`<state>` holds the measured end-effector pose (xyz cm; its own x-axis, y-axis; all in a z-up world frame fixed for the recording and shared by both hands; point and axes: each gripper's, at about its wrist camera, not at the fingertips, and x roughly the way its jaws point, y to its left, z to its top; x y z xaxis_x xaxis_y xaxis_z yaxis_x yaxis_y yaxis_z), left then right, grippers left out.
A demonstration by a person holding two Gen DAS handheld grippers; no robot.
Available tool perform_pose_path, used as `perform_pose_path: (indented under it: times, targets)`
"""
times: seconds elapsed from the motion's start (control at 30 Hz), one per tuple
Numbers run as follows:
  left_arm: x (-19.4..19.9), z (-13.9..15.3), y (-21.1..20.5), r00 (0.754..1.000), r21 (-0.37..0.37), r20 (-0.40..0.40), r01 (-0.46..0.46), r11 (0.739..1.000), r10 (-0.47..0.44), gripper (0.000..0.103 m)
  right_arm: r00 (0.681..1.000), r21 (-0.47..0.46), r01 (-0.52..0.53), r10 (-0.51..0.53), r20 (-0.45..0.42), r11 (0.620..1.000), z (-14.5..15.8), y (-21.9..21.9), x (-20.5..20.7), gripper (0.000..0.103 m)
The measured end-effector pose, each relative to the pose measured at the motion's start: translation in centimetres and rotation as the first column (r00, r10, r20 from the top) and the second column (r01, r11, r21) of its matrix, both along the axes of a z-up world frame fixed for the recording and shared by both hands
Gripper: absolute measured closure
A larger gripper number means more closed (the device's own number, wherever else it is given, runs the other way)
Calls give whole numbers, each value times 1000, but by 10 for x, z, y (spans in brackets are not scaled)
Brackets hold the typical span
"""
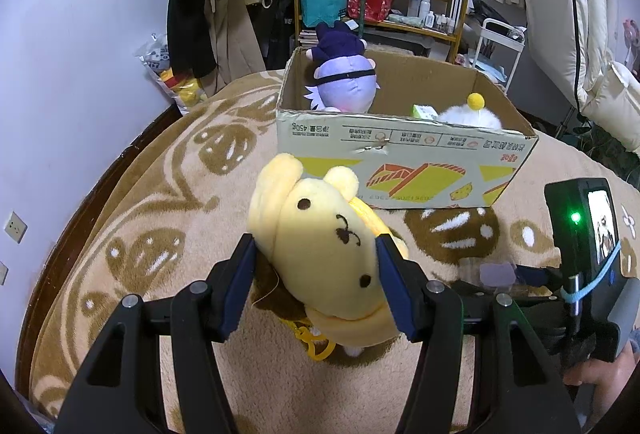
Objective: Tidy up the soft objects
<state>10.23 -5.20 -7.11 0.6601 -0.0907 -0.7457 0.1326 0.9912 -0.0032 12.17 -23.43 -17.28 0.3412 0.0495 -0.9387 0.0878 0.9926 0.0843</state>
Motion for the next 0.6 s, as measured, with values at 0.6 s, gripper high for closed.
perform_pose_path:
  times: [0.6]
  targets:
    - [-13,31,10,993,-31,119,-7,999,10,44,962,123,-32,-3,272,992,79,-6,-23,27]
